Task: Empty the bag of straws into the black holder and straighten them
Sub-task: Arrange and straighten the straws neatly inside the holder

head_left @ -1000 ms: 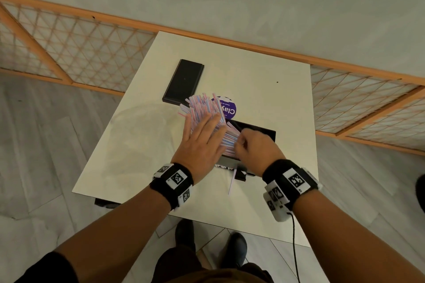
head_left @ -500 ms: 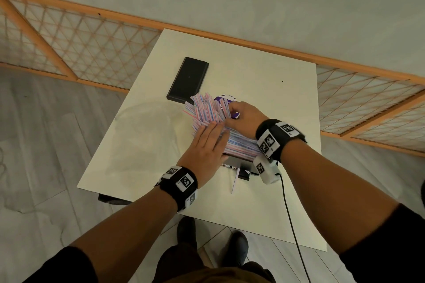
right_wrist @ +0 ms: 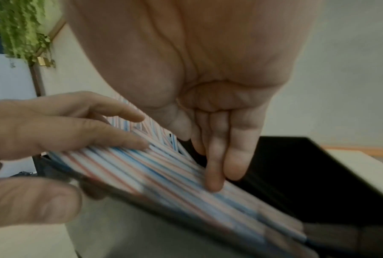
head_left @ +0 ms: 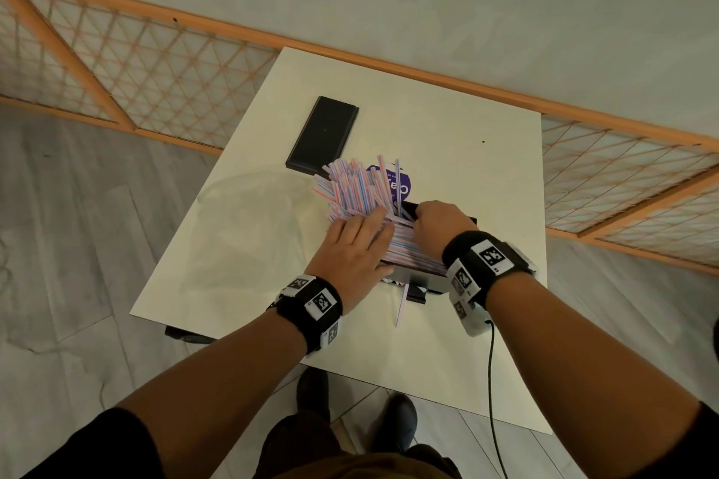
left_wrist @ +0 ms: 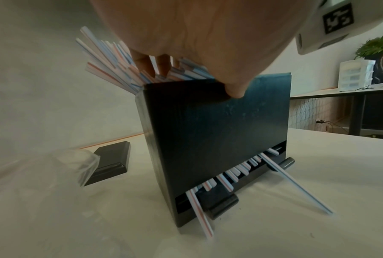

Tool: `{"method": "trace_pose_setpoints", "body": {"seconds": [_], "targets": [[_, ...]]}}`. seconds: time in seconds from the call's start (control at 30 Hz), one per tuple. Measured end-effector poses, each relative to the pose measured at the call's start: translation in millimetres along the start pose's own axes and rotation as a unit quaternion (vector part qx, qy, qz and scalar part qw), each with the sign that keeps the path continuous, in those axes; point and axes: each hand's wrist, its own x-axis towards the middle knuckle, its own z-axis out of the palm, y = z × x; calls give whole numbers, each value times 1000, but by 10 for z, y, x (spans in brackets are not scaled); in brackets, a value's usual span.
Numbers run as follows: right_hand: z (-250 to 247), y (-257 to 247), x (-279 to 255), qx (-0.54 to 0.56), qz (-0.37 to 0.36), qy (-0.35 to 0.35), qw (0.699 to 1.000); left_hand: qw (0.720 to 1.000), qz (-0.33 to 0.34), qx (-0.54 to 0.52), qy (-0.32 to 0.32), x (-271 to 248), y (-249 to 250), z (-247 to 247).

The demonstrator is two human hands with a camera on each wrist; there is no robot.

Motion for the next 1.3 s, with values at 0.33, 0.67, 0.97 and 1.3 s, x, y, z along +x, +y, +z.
{"method": "trace_pose_setpoints", "body": {"seconds": [0.33, 0.67, 0.97, 1.3], "targets": [[145, 16, 173, 1, 10, 28, 1000, 999, 1, -8, -34, 79, -18, 8], [82, 122, 238, 181, -52, -79, 979, 998, 1, -57, -5, 67, -49, 112], [116, 89, 309, 237, -80, -120, 961, 996, 10, -90, -15, 102, -87, 131], [229, 46, 290, 158, -93, -70, 981, 997, 18, -78, -3, 99, -105, 125]]}}
